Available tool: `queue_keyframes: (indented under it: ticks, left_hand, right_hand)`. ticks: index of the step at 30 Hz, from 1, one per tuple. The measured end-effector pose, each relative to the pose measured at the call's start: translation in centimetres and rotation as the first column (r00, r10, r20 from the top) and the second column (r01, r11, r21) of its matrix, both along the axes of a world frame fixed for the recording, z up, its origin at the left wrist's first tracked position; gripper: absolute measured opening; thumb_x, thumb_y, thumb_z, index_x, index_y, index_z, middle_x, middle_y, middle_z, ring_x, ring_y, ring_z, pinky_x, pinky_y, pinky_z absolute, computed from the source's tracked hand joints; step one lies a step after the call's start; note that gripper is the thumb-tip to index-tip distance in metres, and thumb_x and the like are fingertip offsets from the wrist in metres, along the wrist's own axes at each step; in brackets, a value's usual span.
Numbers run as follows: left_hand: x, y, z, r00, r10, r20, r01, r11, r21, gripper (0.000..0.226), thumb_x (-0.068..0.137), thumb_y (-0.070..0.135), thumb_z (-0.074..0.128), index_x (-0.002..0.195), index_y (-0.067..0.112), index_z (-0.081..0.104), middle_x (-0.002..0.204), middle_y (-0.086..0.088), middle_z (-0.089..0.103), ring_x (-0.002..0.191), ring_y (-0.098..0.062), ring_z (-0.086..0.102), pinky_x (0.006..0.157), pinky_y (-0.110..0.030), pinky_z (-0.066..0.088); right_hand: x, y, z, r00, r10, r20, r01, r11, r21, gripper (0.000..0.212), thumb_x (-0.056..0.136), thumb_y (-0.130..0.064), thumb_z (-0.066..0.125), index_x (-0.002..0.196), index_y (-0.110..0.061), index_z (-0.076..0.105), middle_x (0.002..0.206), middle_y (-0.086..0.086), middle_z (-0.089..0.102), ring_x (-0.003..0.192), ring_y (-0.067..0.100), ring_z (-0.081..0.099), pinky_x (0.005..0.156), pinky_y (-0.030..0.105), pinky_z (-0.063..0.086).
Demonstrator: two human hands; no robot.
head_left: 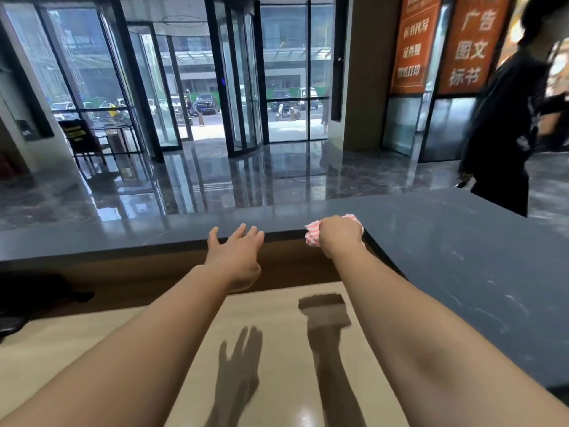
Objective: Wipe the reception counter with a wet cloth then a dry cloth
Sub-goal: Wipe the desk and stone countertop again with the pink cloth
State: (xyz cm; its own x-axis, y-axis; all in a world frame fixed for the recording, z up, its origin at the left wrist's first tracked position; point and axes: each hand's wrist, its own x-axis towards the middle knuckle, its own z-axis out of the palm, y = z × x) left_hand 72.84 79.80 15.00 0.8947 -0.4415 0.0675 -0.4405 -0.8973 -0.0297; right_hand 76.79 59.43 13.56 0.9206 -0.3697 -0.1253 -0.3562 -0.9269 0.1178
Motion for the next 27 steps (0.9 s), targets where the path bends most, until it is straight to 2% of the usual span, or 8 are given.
queue_keyframes:
  ticks: [2,4,8,11,13,16,20,27]
  left_hand:
    - [-1.9,-0.4,0.1,1.000,-0.011,-0.006,0.011,1.000,-0.009,0.069,0.092,0.006,0.041,0.153,0.022,0.013,0.162,0.002,0.007,0.149,-0.015,-0.001,0.114,-0.054,-0.010]
    - [-3.6,-0.8,0.0,1.000,-0.015,-0.021,0.015,1.000,-0.022,0.070,0.092,0.007,0.042,0.153,0.023,0.013,0.162,0.002,0.007,0.149,-0.015,0.000,0.115,-0.055,-0.009]
    - [-7.2,-2.0,-0.6,0.998,-0.056,-0.042,0.054,0.997,-0.048,0.066,0.094,0.011,0.041,0.154,0.022,0.014,0.162,0.003,0.008,0.149,-0.015,0.002,0.116,-0.055,-0.005]
    - [-9.8,-3.3,-1.4,0.994,-0.089,-0.067,0.085,0.995,-0.058,0.066,0.094,0.010,0.039,0.154,0.021,0.014,0.162,0.003,0.007,0.149,-0.015,0.002,0.115,-0.055,-0.005]
    - [-11.1,-4.3,-1.8,0.990,-0.106,-0.090,0.103,0.994,-0.043,0.065,0.095,0.010,0.037,0.154,0.021,0.013,0.162,0.003,0.006,0.149,-0.015,0.002,0.115,-0.055,-0.005]
    - [-12.2,-6.1,-1.9,0.988,-0.126,-0.091,0.123,0.992,-0.041,0.063,0.096,0.012,0.037,0.154,0.021,0.013,0.162,0.003,0.006,0.149,-0.016,0.002,0.115,-0.055,-0.004]
    - [-12.2,-8.5,-1.7,0.988,-0.132,-0.075,0.128,0.991,-0.049,0.065,0.095,0.010,0.039,0.153,0.020,0.014,0.162,0.002,0.007,0.149,-0.017,0.002,0.115,-0.056,-0.004]
    - [-8.8,-13.4,-1.8,0.996,-0.053,-0.072,0.049,0.997,-0.064,0.065,0.095,0.011,0.043,0.153,0.020,0.015,0.162,0.000,0.009,0.149,-0.018,0.003,0.115,-0.056,-0.004]
  right_hand:
    - [-3.6,0.1,1.0,0.999,0.014,0.035,-0.012,0.998,-0.056,0.039,0.096,-0.043,0.042,0.126,-0.026,0.061,0.126,0.001,0.062,0.115,0.029,0.058,0.084,0.038,0.042]
    - [-6.9,-0.3,1.6,0.999,0.010,0.034,-0.007,0.996,-0.093,0.034,0.097,-0.036,0.045,0.125,-0.023,0.061,0.127,0.003,0.060,0.119,0.029,0.055,0.093,0.040,0.043]
    - [-12.1,-1.7,2.4,0.984,0.032,-0.176,-0.052,0.992,-0.114,0.059,0.092,-0.024,0.047,0.147,-0.041,0.033,0.157,-0.008,0.026,0.145,0.025,0.024,0.108,0.047,0.030]
    - [-16.2,-3.6,2.6,0.987,0.033,-0.156,-0.058,0.985,-0.160,0.065,0.096,-0.019,0.057,0.151,-0.034,0.026,0.160,-0.015,0.013,0.147,0.012,0.013,0.116,0.035,0.020]
    - [-19.0,-3.8,3.0,0.988,0.041,-0.149,-0.063,0.987,-0.146,0.071,0.095,-0.017,0.059,0.153,-0.032,0.021,0.162,-0.011,0.005,0.149,0.016,0.006,0.116,0.035,0.019]
    - [-20.7,-5.3,3.3,0.993,0.067,-0.098,-0.079,0.988,-0.130,0.047,0.101,-0.014,0.047,0.147,-0.019,0.039,0.155,-0.003,0.034,0.141,0.019,0.031,0.098,0.014,0.041]
    - [-21.0,-7.4,3.1,1.000,0.015,0.004,-0.014,0.987,-0.159,0.039,0.098,-0.012,0.041,0.134,-0.020,0.051,0.137,0.005,0.055,0.128,0.031,0.048,0.104,0.039,0.043]
    - [-16.5,-11.5,3.0,0.989,-0.016,0.146,0.024,0.998,-0.051,0.029,0.092,-0.010,0.052,0.119,-0.015,0.061,0.122,0.008,0.062,0.117,0.032,0.056,0.095,0.037,0.048]
